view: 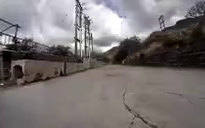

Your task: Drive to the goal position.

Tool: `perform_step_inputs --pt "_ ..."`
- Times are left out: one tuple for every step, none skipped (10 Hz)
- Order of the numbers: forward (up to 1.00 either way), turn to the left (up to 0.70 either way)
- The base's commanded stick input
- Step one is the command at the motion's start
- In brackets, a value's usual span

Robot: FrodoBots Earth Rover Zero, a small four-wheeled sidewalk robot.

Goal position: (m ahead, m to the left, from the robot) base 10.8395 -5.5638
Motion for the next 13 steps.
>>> perform_step_inputs --pt "1.00 -0.27" --pt "1.00 -0.21" --pt "1.00 -0.07" --pt "1.00 0.00" --pt "1.00 0.00" --pt "1.00 0.00" --pt "1.00 0.00" --pt "1.00 0.00" --pt "1.00 0.00" --pt "1.00 0.00" --pt "1.00 0.00" --pt "1.00 0.00" --pt "1.00 0.00"
